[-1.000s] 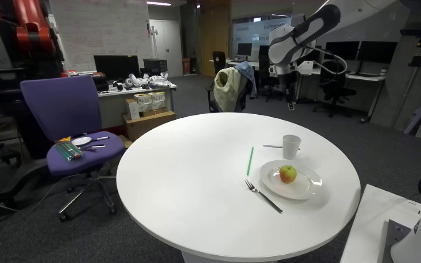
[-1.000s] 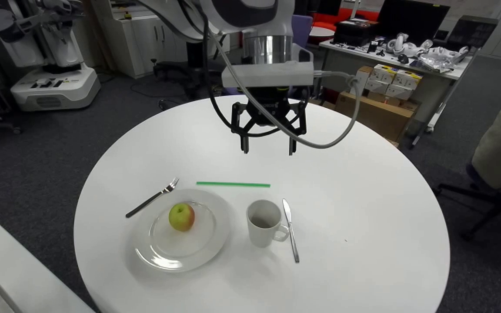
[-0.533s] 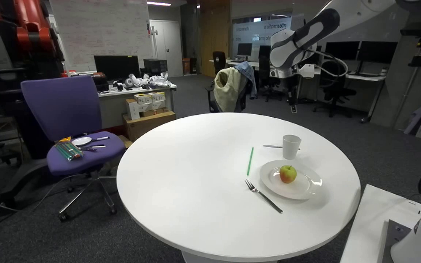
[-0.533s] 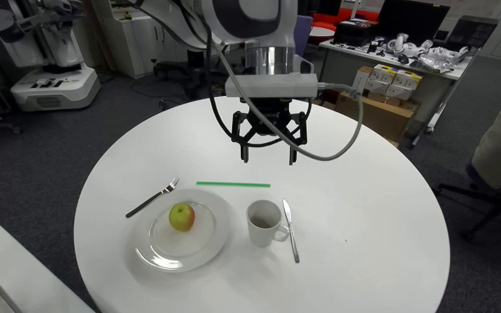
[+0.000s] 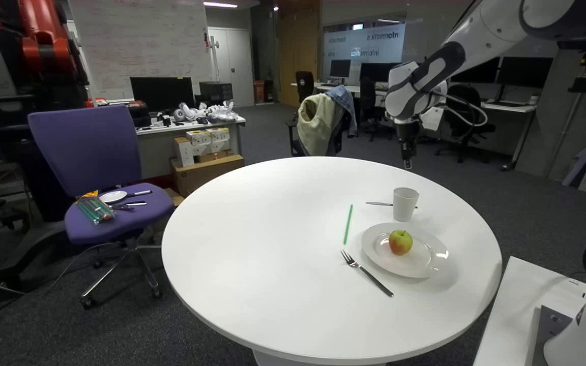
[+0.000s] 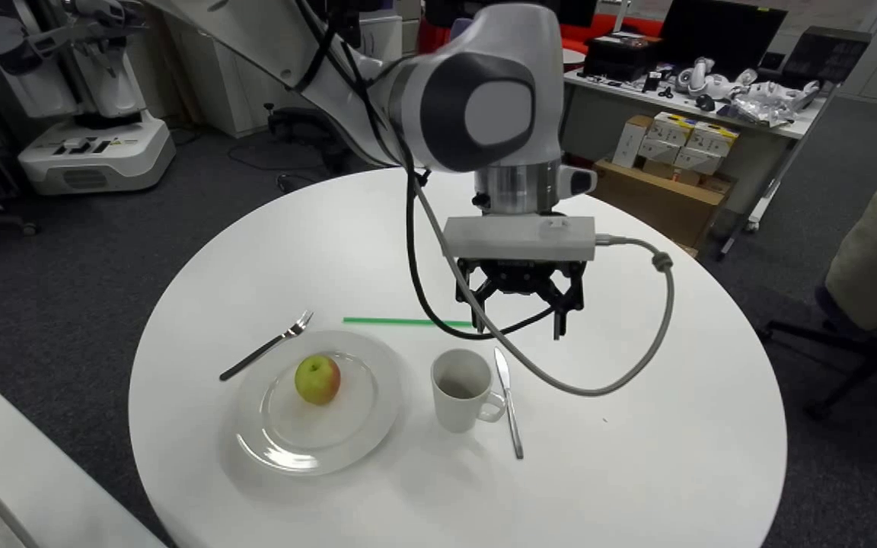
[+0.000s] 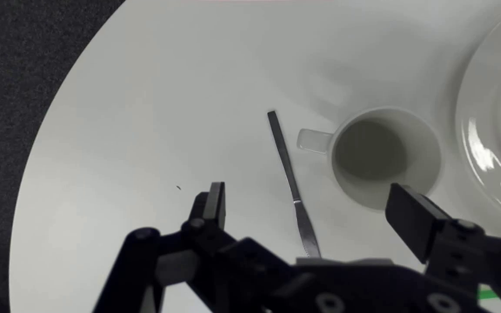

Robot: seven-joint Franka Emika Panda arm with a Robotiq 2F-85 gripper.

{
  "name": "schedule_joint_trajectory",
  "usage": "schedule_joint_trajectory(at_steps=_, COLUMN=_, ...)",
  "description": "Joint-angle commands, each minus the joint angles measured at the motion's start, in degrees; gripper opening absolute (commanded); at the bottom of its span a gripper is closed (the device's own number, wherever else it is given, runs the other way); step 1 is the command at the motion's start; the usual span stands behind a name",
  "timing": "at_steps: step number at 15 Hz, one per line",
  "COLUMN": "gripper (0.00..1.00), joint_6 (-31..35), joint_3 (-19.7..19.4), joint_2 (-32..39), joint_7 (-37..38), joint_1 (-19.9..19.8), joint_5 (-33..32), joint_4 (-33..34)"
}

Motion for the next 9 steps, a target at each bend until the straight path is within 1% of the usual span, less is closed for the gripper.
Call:
schedule_joint_trajectory(at_steps=1, gripper=1.0, joint_6=2.8, joint_3=1.2, joint_2=2.9, joint_7=-3.1, joint_1=-1.6, joint_5=0.5, joint_4=0.7)
schedule_joint_trajectory(at_steps=5, gripper=1.0, joint_6=0.3, joint_3=2.9, joint_2=5.7, joint_7=-10.8, joint_1=-3.2, joint_5=2.0, joint_4=3.2)
schedule_joint_trajectory(at_steps=9, gripper=1.0, joint_6=-4.5, joint_3=4.3, joint_2=7.1, joint_7=-19.7, joint_1=-5.7, joint_5=6.6, joint_4=7.5)
